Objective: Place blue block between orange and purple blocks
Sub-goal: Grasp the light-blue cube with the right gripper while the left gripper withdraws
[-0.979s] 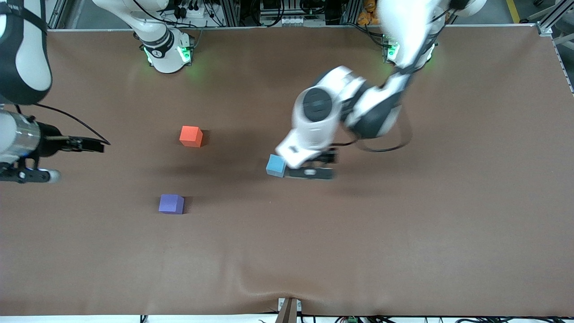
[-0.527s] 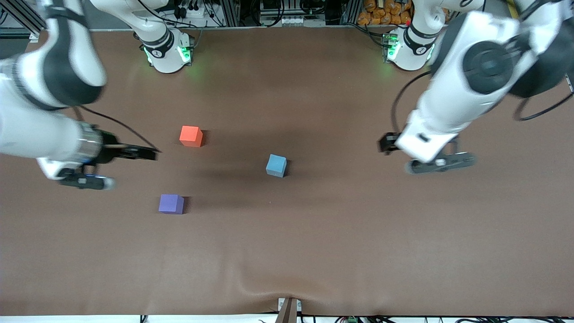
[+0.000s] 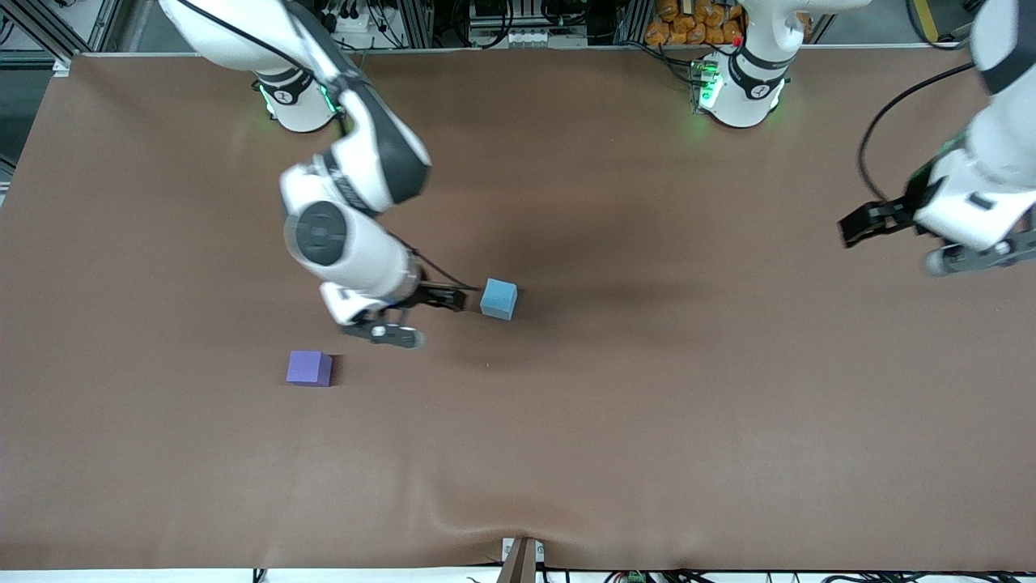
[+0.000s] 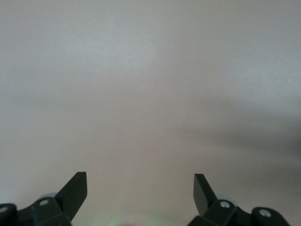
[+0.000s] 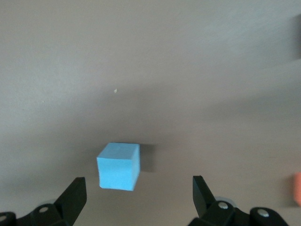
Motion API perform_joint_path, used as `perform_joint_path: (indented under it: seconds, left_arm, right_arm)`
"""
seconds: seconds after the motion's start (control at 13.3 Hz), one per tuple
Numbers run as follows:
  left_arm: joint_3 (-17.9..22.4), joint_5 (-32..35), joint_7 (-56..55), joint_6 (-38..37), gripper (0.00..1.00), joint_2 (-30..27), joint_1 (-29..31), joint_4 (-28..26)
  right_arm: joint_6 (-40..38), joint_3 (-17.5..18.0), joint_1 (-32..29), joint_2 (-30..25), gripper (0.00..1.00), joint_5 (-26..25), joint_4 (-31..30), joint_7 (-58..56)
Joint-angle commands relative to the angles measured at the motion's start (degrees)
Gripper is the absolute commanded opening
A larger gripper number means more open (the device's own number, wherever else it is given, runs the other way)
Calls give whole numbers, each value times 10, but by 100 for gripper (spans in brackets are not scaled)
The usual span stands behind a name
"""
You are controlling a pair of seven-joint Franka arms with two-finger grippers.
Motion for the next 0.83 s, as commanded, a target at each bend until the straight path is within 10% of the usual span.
perform_joint_path:
  seconds: [0.0, 0.75]
  left_arm:
    - [-9, -2, 2, 16, 100, -30, 17, -30]
    - [-5, -3, 43, 31, 100, -36, 50, -13]
  right_arm:
    - [40, -8, 27, 46, 100, -15, 9, 18]
    - [93, -8, 95, 102, 100, -46, 9, 109]
